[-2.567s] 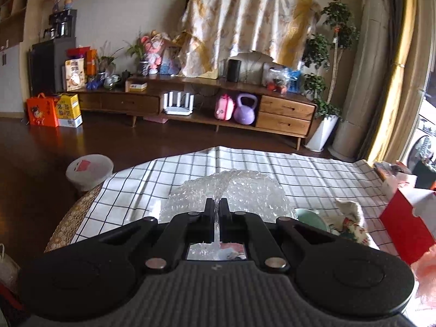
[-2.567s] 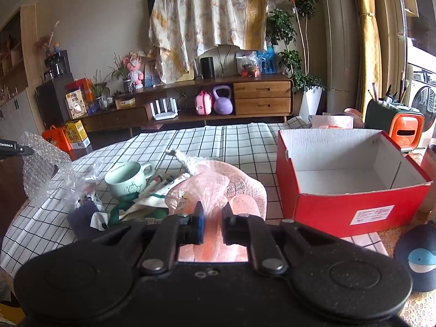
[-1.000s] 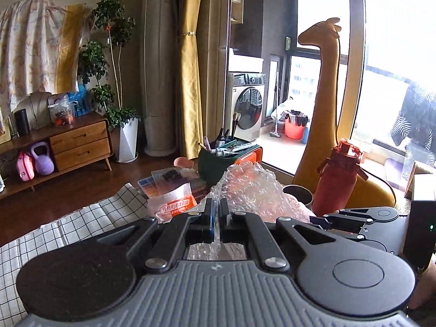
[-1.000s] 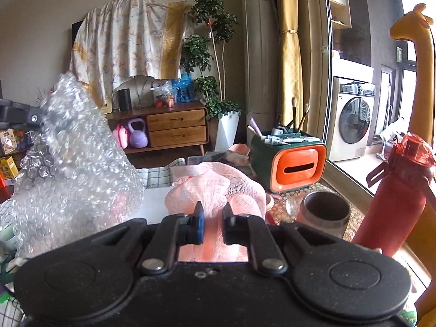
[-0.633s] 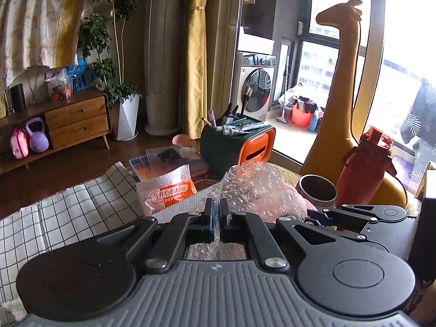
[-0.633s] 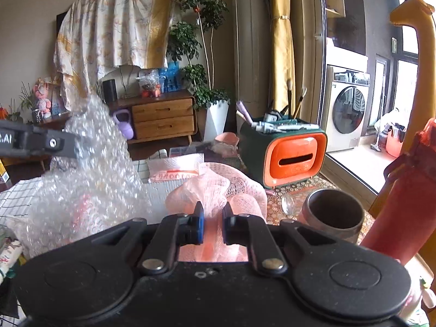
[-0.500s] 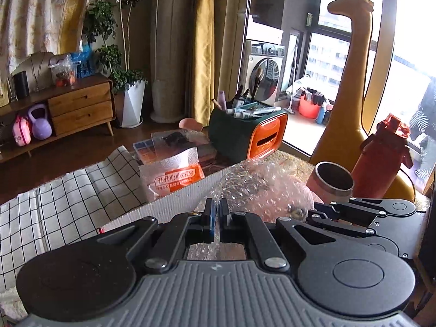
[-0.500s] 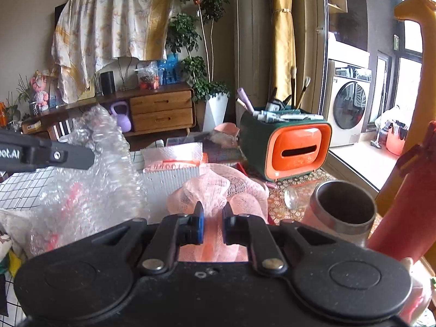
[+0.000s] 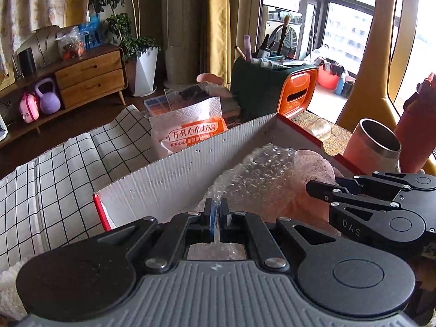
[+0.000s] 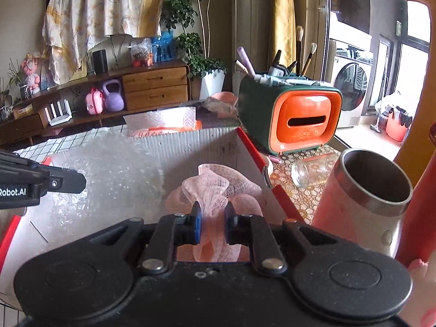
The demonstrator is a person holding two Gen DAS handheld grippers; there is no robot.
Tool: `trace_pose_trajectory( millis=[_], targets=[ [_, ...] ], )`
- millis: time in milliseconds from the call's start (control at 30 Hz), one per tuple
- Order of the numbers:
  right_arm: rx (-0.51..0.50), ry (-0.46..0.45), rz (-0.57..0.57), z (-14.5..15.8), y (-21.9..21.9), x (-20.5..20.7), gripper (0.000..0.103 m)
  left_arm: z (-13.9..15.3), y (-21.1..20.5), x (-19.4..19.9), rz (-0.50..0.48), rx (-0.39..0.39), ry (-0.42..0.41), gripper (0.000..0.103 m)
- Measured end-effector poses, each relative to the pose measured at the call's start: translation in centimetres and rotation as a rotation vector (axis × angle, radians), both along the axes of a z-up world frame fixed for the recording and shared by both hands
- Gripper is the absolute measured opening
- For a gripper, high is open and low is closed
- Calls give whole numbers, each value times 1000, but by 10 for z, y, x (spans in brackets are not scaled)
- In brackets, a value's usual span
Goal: Organize soft objects
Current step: 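Open the right gripper to drop the pink puff while the left gripper releases the bubble wrap into the box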
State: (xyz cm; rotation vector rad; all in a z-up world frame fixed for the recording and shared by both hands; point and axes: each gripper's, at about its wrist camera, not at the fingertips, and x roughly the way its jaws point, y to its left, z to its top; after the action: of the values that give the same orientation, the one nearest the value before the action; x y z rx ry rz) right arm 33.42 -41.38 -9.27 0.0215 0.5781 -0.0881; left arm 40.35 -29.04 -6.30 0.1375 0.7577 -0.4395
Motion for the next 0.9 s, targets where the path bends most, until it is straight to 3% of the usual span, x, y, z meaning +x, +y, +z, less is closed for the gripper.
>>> trace_pose_trajectory(
  millis=[233, 400, 700, 900],
  targets=[
    [20, 38, 3, -9, -3, 2, 24, -17, -1, 2, 7, 20, 46, 3],
    [17, 52, 11, -11, -2, -1, 36, -25, -3, 1, 26, 54, 80, 3],
    [28, 50, 12, -5, -1, -16, 59, -24, 3, -7, 64, 13, 102, 4],
    [27, 39, 13, 6, -2, -28, 65, -15, 7, -13, 74, -7, 99, 7]
  ],
)
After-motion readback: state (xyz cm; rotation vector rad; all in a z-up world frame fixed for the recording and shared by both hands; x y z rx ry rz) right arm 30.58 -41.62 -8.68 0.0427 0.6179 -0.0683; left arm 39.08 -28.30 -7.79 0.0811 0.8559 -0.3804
